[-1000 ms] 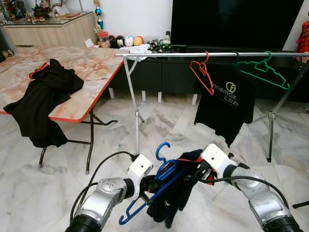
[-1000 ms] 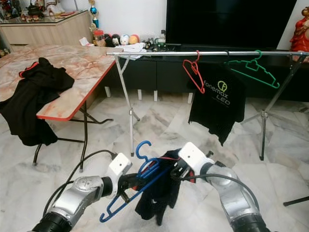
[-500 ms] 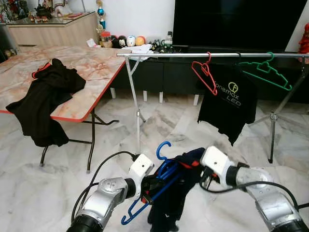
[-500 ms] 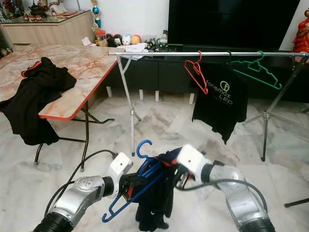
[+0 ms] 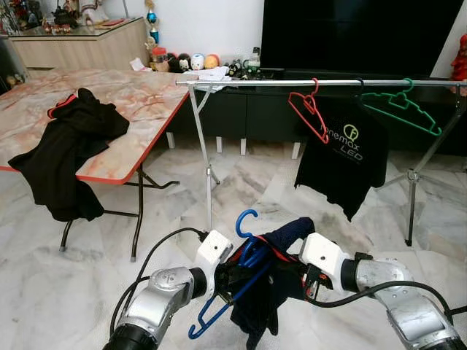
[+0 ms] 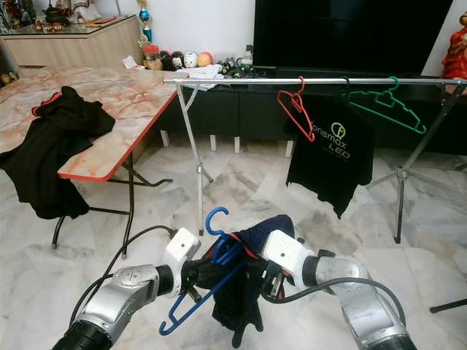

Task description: Hang hanger

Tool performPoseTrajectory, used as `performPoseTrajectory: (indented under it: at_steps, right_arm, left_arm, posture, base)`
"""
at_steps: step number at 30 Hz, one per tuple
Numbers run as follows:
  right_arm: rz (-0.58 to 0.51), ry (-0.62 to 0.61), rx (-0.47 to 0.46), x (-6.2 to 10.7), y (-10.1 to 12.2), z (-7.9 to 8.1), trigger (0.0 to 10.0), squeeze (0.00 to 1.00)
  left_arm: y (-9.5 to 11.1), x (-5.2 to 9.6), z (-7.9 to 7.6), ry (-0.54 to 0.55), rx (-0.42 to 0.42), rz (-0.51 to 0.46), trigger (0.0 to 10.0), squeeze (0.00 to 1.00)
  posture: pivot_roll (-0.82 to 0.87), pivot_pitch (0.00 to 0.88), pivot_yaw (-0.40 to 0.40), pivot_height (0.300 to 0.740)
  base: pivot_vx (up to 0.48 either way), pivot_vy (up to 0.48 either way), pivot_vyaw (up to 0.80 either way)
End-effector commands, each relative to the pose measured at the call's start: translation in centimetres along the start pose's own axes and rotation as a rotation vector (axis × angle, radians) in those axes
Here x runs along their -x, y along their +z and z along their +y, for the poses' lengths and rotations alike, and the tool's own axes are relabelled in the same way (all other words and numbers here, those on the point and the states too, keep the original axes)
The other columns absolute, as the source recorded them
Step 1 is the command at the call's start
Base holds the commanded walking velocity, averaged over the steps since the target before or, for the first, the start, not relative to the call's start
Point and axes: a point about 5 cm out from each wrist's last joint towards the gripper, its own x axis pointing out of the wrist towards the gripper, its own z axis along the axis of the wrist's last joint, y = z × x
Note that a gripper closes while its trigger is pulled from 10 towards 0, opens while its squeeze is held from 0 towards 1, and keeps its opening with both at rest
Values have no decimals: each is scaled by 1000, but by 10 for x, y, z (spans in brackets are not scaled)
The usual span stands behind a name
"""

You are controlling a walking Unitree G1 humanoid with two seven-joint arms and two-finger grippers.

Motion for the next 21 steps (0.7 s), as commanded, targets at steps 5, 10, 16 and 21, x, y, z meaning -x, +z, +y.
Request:
performPoseTrajectory:
  at_steps: [5,10,16,21]
  right_arm:
    - [-23,-71,26,-2,8,-8,10000,0]
    - [-79,-198,18,-2,22,-26,10000,0]
    - [-89,-152,65,-4,29,-24,10000,0]
    - [-67,-65,97,-5,27,-15,10000,0]
  left_arm:
    - [10,2,3,16,2,-43,10000,0]
    - [7,2,-1,-17,-6,-22,10000,0]
    - [6,1,-4,-40,5,-23,10000,0]
    - [6,1,-4,-36,4,-26,10000,0]
  posture:
    - [-15,11,29,740]
    - [-17,8,22,740]
    - [-19,1,13,740]
    - [-18,1,12,740]
  base:
    - [0,0,0]
    - [0,0,0]
    - [0,0,0]
    - [0,0,0]
